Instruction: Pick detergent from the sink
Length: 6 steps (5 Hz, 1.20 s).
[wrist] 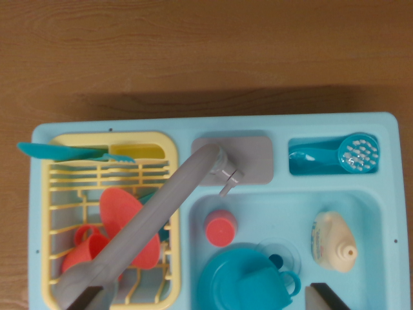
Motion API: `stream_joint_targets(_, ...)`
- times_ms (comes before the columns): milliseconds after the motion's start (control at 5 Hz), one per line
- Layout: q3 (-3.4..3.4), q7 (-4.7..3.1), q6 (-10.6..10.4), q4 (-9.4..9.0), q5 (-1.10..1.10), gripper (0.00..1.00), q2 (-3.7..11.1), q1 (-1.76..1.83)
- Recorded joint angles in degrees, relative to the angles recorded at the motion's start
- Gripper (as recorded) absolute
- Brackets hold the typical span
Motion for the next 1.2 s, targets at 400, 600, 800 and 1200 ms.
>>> stream_joint_targets(400, -0.25, -0.73, -1.57, -1.24, 0.07, 0.00, 0.46, -0.29)
stream_joint_targets(600, -0.55, -1.58, -3.40, -2.70, 0.16, 0.00, 1.00, -0.63)
stream_joint_targets(800, -0.55, -1.58, -3.40, -2.70, 0.16, 0.00, 1.00, -0.63)
stream_joint_targets(1200, -0.89, -2.55, -5.47, -4.34, 0.25, 0.00, 1.61, -1.01)
